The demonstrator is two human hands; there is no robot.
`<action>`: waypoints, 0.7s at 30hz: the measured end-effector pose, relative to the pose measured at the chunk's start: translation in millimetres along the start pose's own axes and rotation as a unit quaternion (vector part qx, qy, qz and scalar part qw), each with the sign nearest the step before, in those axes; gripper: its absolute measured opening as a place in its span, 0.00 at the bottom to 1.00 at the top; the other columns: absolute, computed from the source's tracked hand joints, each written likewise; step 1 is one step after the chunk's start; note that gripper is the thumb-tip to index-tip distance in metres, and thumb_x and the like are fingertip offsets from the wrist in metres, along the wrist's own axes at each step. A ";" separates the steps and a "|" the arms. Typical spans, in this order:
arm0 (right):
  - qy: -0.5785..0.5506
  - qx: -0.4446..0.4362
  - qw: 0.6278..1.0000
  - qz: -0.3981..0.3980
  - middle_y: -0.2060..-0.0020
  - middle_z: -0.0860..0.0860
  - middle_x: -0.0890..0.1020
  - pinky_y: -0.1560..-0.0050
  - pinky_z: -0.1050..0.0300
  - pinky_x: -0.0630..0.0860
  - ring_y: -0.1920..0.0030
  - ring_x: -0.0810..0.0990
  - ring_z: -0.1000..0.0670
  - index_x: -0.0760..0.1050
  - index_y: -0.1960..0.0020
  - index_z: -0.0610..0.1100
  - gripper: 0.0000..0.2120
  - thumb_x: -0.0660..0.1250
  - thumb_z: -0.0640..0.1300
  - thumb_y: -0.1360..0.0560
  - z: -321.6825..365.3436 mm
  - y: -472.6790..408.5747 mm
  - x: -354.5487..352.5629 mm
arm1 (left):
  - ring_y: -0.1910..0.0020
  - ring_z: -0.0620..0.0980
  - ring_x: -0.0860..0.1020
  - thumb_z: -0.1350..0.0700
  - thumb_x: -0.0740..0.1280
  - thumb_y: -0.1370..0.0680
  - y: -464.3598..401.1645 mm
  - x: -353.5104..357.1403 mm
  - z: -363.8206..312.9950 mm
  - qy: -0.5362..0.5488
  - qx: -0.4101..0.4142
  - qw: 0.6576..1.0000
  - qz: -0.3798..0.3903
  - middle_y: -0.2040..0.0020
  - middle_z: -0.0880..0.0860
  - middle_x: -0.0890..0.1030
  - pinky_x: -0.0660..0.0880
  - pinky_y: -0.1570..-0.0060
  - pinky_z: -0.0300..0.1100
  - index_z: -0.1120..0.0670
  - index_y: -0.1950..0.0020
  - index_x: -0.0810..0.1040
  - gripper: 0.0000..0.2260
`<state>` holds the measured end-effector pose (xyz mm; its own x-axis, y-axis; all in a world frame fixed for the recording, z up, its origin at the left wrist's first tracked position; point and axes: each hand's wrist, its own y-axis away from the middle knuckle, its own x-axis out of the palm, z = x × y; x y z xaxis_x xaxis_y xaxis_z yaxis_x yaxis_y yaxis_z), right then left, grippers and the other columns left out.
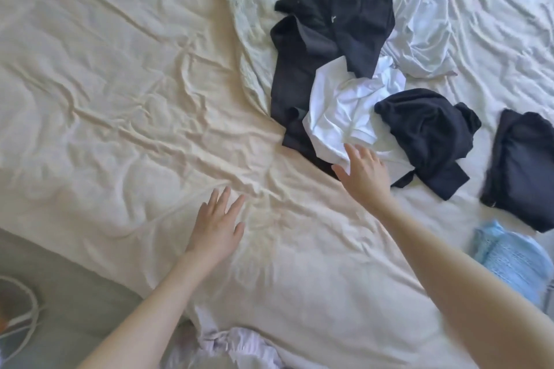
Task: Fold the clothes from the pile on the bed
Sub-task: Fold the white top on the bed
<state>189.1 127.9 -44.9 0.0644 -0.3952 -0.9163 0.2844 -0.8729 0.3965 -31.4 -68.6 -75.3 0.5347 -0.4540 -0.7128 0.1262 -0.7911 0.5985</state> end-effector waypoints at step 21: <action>-0.451 0.058 0.884 -0.106 0.60 0.54 0.76 0.54 0.67 0.69 0.56 0.75 0.54 0.75 0.50 0.41 0.04 0.62 0.40 0.21 52.6 84.0 -12.9 | 0.23 0.48 0.49 0.55 0.63 0.21 7.4 -49.6 -60.9 0.105 0.124 0.985 -0.057 0.22 0.54 0.47 0.52 0.30 0.37 0.50 0.22 0.47 0.32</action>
<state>161.8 44.7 3.2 -0.7831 -0.2404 -0.5735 0.0955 -0.9578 0.2711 -6.2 -27.0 -13.2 0.6937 -0.2815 -0.6629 0.0016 -0.9199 0.3922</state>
